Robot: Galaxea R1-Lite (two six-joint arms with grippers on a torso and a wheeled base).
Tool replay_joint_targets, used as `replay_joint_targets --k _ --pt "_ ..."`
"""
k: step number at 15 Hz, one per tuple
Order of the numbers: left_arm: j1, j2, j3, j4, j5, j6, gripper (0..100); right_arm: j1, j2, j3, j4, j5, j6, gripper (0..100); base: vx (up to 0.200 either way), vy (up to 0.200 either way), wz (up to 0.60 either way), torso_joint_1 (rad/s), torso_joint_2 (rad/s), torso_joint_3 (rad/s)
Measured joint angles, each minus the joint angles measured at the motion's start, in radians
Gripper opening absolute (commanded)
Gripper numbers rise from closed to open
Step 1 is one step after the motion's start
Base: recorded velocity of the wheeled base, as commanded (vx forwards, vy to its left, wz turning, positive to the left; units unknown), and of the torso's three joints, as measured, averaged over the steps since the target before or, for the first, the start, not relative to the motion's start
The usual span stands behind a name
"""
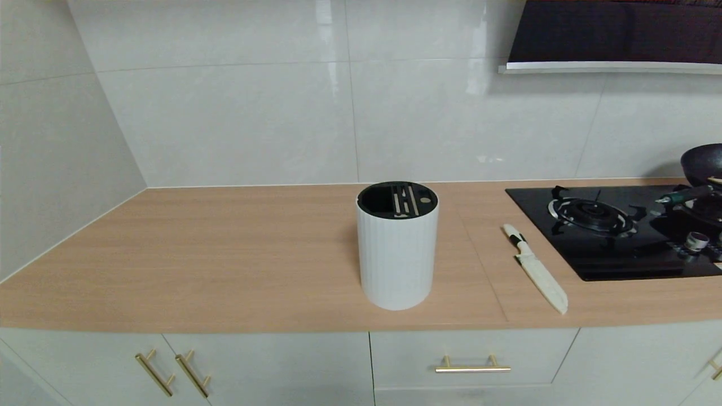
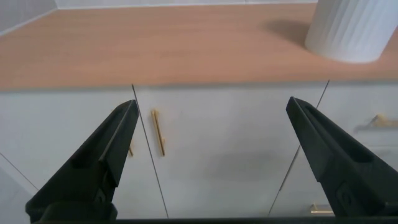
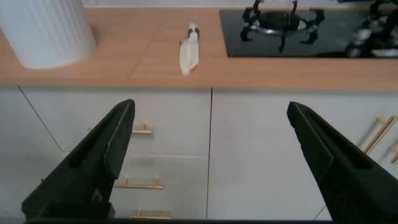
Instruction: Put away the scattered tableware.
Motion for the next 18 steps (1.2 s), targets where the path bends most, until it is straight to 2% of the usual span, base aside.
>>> replay_joint_targets --k 11,18 --pt "0.0 0.0 0.0 0.0 0.0 0.0 100 0.0 0.0 0.0 0.0 0.0 0.0 100 0.0 0.0 0.0 0.232 -0.51 -0.279" --pt "0.0 0.0 0.0 0.0 0.0 0.0 100 0.0 0.0 0.0 0.0 0.0 -0.001 100 0.0 0.0 0.0 0.025 -0.05 -0.028"
